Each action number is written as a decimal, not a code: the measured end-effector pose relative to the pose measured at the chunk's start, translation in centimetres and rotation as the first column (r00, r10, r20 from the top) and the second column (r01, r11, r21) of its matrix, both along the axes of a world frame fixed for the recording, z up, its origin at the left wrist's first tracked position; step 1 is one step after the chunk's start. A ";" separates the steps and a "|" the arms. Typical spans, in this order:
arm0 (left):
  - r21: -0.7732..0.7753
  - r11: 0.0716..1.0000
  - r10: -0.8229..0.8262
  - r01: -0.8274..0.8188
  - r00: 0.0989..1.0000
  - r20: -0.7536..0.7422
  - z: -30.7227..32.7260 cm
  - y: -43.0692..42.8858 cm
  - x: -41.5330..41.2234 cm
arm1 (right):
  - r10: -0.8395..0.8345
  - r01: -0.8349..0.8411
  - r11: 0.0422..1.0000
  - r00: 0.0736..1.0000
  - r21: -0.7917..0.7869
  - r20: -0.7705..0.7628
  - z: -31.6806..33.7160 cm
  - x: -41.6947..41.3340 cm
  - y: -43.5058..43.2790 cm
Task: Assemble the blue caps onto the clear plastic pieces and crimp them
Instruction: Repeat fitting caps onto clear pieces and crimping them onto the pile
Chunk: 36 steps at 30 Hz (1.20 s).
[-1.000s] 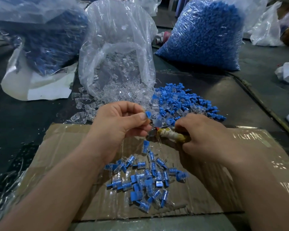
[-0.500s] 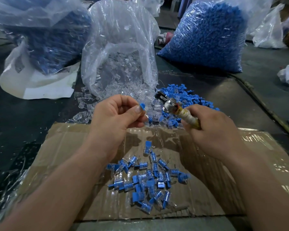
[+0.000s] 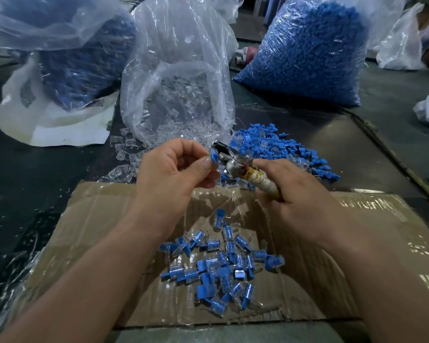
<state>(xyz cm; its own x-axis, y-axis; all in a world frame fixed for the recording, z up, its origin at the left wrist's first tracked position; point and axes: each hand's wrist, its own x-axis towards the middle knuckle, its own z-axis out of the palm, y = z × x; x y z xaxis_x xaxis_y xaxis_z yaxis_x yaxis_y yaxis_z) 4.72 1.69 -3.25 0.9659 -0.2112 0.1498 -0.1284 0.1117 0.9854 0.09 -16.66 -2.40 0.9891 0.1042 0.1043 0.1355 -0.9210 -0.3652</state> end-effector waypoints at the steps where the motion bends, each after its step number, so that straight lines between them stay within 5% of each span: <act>1: 0.007 1.000 -0.001 0.001 1.000 0.006 0.0 0.0 0.0 | 0.004 -0.004 1.000 1.000 -0.014 0.012 0.0 0.0 0.0; 5: 0.020 1.000 -0.005 0.005 1.000 0.009 0.0 0.0 -0.1 | 0.035 -0.025 0.993 0.996 -0.113 0.082 0.0 0.2 -0.1; 13: 0.090 0.995 0.032 -0.040 0.995 0.090 0.1 -0.2 -0.3 | 0.004 -0.004 1.000 1.000 0.000 -0.025 0.2 0.1 0.5; 36: 0.160 0.979 0.112 -0.126 0.989 0.095 0.4 -0.3 -0.7 | -0.010 0.010 1.000 1.000 -0.007 0.000 -0.4 0.4 0.8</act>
<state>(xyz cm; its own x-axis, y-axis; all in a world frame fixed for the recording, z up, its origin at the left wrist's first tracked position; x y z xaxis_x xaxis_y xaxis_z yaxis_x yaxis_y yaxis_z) 4.04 1.36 -2.89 0.9709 -0.1243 0.2048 -0.2148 -0.0732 0.9739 0.44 -15.82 -2.76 0.9901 0.0947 0.1039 0.1261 -0.9250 -0.3583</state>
